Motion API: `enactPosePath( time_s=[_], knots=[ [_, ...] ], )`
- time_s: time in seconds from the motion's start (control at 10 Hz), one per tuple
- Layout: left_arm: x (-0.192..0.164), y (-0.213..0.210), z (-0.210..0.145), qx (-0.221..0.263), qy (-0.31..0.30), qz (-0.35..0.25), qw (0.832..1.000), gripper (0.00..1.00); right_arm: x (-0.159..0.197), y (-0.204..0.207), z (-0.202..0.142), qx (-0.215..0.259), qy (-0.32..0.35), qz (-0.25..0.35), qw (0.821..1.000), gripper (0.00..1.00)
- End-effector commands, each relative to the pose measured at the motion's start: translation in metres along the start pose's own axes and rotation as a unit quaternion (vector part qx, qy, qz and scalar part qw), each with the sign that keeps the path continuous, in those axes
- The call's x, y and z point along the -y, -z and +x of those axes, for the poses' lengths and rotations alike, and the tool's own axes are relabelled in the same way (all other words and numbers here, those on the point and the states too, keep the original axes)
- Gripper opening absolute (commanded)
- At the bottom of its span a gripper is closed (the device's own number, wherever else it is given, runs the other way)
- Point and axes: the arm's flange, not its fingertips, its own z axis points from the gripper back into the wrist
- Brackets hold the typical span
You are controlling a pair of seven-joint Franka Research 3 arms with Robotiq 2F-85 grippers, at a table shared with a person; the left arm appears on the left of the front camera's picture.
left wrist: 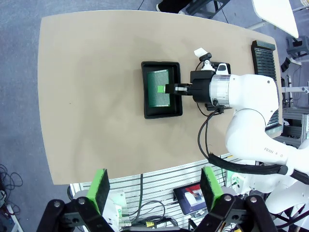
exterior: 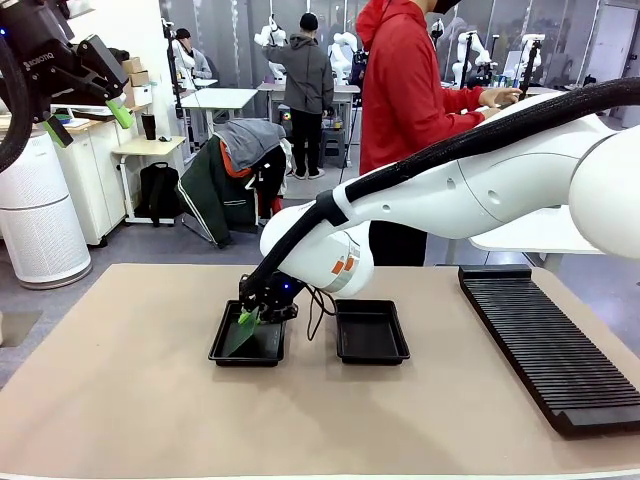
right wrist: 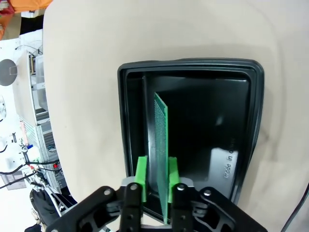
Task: Inspect and transfer BCBs to ESD trays.
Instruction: Pick up the Blank PCB from the PCB Rack and place it in the left ESD tray.
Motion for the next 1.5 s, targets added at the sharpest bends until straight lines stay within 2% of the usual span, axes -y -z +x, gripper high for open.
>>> enactPosePath(
  time_s=[0.0,0.1,0.2,0.3,0.4,0.5,0.6,0.7,0.9,1.4],
  knots=[
    [0.000,0.001,0.000,0.000,-0.001,-0.002,1.000,1.00,-0.008,-0.008,-0.003,0.002,0.008,-0.032,0.999,0.39],
    [0.000,0.001,0.000,0.000,-0.001,-0.002,1.000,1.00,-0.013,-0.012,-0.004,0.004,0.006,-0.047,0.999,0.58],
    [0.000,0.001,0.000,0.000,-0.001,-0.002,1.000,1.00,-0.018,-0.016,-0.004,0.008,0.002,-0.059,0.998,0.58],
    [0.000,0.001,0.000,0.000,-0.001,-0.002,1.000,1.00,-0.025,-0.020,-0.003,0.007,-0.003,-0.070,0.998,0.76],
    [0.000,0.001,0.000,0.000,-0.001,-0.002,1.000,1.00,-0.034,-0.024,-0.002,0.006,-0.010,-0.093,0.996,0.77],
    [0.000,0.001,0.000,0.000,-0.001,-0.002,1.000,1.00,-0.048,-0.029,0.000,0.008,-0.018,-0.128,0.992,0.95],
    [0.000,0.001,0.000,0.000,-0.001,-0.002,1.000,1.00,-0.058,-0.037,0.000,0.014,-0.023,-0.162,0.986,0.95],
    [0.000,0.001,0.000,0.000,-0.001,-0.002,1.000,1.00,-0.068,-0.049,-0.002,0.019,-0.027,-0.198,0.980,1.00],
    [0.000,0.001,0.000,0.000,-0.001,-0.002,1.000,1.00,-0.081,-0.075,-0.008,0.020,-0.032,-0.241,0.970,1.00],
    [0.000,0.001,0.000,0.000,-0.001,-0.002,1.000,1.00,-0.087,-0.108,-0.013,0.011,-0.034,-0.272,0.962,1.00]
  ],
)
